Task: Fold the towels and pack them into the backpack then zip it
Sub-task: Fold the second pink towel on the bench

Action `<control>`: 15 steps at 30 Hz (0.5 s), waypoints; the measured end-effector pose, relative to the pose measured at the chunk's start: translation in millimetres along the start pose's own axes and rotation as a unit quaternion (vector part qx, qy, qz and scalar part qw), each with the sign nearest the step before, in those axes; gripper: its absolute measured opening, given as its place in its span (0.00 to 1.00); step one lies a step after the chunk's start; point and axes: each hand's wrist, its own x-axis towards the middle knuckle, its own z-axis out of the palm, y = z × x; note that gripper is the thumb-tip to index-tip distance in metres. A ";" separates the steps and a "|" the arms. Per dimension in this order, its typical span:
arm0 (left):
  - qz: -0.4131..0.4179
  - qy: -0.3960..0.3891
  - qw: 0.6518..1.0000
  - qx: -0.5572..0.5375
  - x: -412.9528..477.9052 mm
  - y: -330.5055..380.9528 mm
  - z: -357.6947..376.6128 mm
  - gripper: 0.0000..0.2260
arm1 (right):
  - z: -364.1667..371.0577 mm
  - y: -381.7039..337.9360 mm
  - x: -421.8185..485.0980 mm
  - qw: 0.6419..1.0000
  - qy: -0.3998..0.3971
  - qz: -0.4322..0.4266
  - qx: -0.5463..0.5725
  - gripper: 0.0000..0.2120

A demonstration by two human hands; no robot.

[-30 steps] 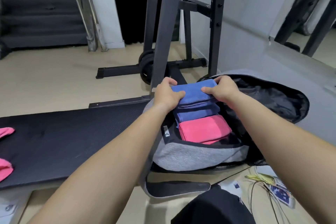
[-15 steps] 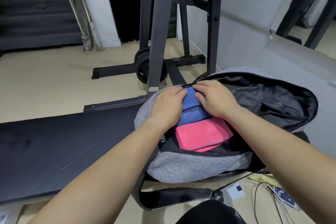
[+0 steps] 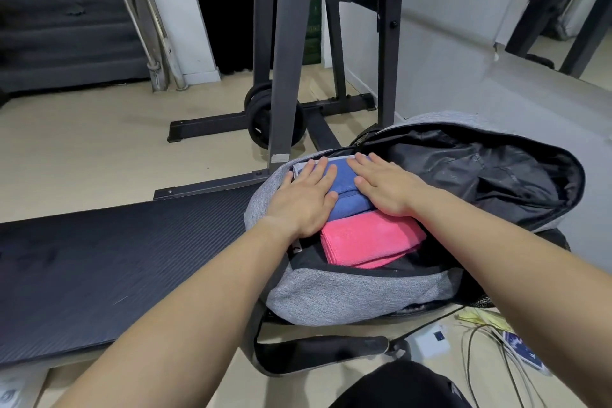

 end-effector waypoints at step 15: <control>-0.112 0.061 0.992 -0.026 -135.3 -60.6 -86.4 0.24 | -45.8 -130.4 -43.6 0.993 0.091 -0.052 -0.061 0.21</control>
